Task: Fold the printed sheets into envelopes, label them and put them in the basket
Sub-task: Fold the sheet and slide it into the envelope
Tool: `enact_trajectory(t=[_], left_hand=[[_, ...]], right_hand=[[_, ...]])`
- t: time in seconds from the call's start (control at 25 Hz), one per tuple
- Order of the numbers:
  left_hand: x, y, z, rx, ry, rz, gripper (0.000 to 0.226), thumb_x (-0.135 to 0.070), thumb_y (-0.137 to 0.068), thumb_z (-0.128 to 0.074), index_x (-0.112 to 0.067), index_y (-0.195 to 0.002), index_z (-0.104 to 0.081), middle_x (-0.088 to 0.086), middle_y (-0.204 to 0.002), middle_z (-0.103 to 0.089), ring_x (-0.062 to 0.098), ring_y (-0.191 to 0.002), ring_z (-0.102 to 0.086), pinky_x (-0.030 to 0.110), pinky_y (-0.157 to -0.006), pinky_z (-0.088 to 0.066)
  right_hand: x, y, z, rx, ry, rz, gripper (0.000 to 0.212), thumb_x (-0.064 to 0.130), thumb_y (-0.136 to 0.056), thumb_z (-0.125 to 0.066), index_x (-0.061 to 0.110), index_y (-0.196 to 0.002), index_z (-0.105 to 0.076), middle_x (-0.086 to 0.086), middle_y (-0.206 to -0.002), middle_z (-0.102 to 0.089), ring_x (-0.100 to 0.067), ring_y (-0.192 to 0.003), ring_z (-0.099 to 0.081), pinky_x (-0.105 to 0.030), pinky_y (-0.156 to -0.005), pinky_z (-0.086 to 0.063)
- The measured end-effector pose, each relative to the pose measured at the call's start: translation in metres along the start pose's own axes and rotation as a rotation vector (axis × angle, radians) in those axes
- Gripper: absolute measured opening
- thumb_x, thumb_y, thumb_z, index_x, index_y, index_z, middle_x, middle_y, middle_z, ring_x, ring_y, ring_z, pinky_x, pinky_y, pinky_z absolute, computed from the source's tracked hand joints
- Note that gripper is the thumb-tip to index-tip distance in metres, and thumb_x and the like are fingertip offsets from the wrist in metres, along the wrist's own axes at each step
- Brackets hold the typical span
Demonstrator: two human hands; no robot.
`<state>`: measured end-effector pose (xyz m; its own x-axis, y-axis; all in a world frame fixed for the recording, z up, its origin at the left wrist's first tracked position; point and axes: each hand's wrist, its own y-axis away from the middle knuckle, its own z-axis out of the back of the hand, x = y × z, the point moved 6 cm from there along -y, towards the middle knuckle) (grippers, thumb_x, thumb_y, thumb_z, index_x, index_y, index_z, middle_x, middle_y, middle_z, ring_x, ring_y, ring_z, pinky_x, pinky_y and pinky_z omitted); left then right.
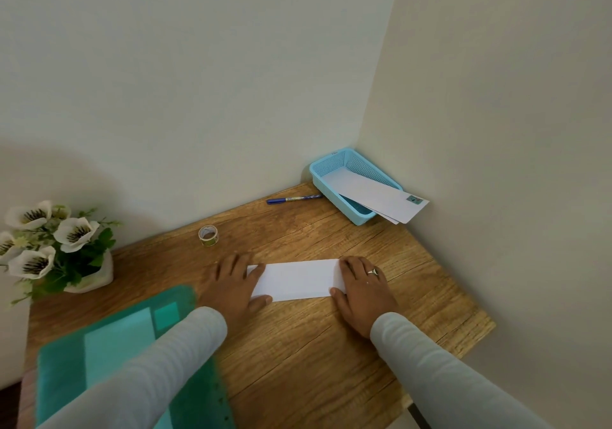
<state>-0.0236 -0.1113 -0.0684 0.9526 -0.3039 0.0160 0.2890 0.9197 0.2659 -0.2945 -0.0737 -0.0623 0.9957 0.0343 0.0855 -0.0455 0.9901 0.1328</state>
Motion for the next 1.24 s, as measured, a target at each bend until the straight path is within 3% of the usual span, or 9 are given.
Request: enact_trajectory(t=[0.24,0.44,0.6,0.72,0.8,0.92,1.0,1.08,1.24], left_hand=[[0.008,0.001,0.02,0.011,0.045,0.032,0.082,-0.075,-0.088,-0.05,-0.035,-0.156,-0.029,-0.002,-0.16,-0.028,0.026,-0.146,-0.026,0.047,-0.12,-0.028],[0.002,-0.013,0.037,0.144,0.17,0.012,0.08,-0.064,-0.076,-0.075,-0.039,-0.144,-0.039,-0.006,-0.149,-0.043,0.023,-0.137,-0.038,0.044,-0.115,-0.036],[0.001,-0.016,0.035,0.137,0.425,0.074,0.052,-0.045,-0.079,-0.083,-0.035,-0.122,-0.055,-0.009,-0.127,-0.056,0.016,-0.113,-0.053,0.03,-0.097,-0.049],[0.0,-0.013,0.042,0.05,0.675,0.049,0.017,-0.027,-0.09,-0.075,-0.036,-0.096,-0.062,-0.008,-0.107,-0.065,0.014,-0.098,-0.059,0.022,-0.078,-0.05],[-0.006,-0.008,0.054,0.0,0.74,0.003,0.012,-0.026,-0.093,-0.071,-0.036,-0.093,-0.065,-0.009,-0.102,-0.067,0.014,-0.095,-0.061,0.025,-0.075,-0.051],[-0.013,-0.001,0.078,-0.069,0.964,-0.056,0.003,-0.031,-0.094,-0.071,-0.032,-0.093,-0.074,-0.013,-0.087,-0.072,0.009,-0.082,-0.066,0.033,-0.069,-0.056],[-0.013,0.004,0.096,-0.141,1.066,-0.084,0.007,-0.035,-0.092,-0.073,-0.03,-0.089,-0.078,-0.017,-0.077,-0.072,0.003,-0.073,-0.065,0.032,-0.062,-0.052],[-0.009,0.006,0.108,-0.189,1.137,-0.091,0.01,-0.036,-0.09,-0.075,-0.028,-0.087,-0.08,-0.013,-0.083,-0.075,0.006,-0.078,-0.067,0.035,-0.068,-0.055],[0.017,0.011,0.119,-0.281,1.181,-0.014,0.007,-0.037,-0.088,-0.077,-0.033,-0.085,-0.081,-0.016,-0.089,-0.077,0.001,-0.084,-0.068,0.027,-0.074,-0.049]], right_hand=[[0.006,-0.009,0.012,0.042,-0.032,-0.004,0.071,0.063,-0.095,-0.047,0.023,-0.153,-0.035,-0.002,-0.153,-0.039,-0.026,-0.139,-0.039,-0.046,-0.118,-0.035],[0.032,-0.022,0.023,0.165,-0.105,0.107,0.08,0.054,-0.089,-0.068,0.033,-0.155,-0.028,0.002,-0.159,-0.036,-0.029,-0.145,-0.035,-0.05,-0.118,-0.034],[0.047,-0.03,0.033,0.175,-0.105,0.139,0.076,0.051,-0.088,-0.072,0.034,-0.153,-0.034,0.002,-0.156,-0.041,-0.029,-0.143,-0.038,-0.05,-0.118,-0.033],[0.055,-0.031,0.044,0.142,-0.199,0.15,0.049,0.047,-0.095,-0.066,0.034,-0.14,-0.053,0.005,-0.143,-0.056,-0.025,-0.133,-0.048,-0.045,-0.115,-0.036],[0.065,-0.031,0.052,0.166,-0.291,0.181,0.034,0.045,-0.101,-0.058,0.03,-0.131,-0.063,0.004,-0.127,-0.066,-0.023,-0.12,-0.057,-0.04,-0.105,-0.043],[0.085,-0.028,0.071,0.191,-0.487,0.271,0.03,0.041,-0.106,-0.049,0.021,-0.114,-0.071,-0.001,-0.101,-0.07,-0.02,-0.095,-0.063,-0.036,-0.084,-0.051],[0.094,-0.027,0.084,0.167,-0.604,0.311,0.029,0.041,-0.108,-0.046,0.029,-0.093,-0.067,0.004,-0.085,-0.065,-0.014,-0.081,-0.059,-0.032,-0.073,-0.047],[0.096,-0.027,0.094,0.15,-0.657,0.32,0.033,0.04,-0.109,-0.045,0.039,-0.077,-0.056,0.012,-0.075,-0.058,-0.006,-0.073,-0.053,-0.027,-0.067,-0.04],[0.075,-0.027,0.097,0.167,-0.583,0.269,0.035,0.04,-0.108,-0.045,0.043,-0.074,-0.051,0.018,-0.076,-0.054,-0.001,-0.073,-0.05,-0.022,-0.065,-0.033]])
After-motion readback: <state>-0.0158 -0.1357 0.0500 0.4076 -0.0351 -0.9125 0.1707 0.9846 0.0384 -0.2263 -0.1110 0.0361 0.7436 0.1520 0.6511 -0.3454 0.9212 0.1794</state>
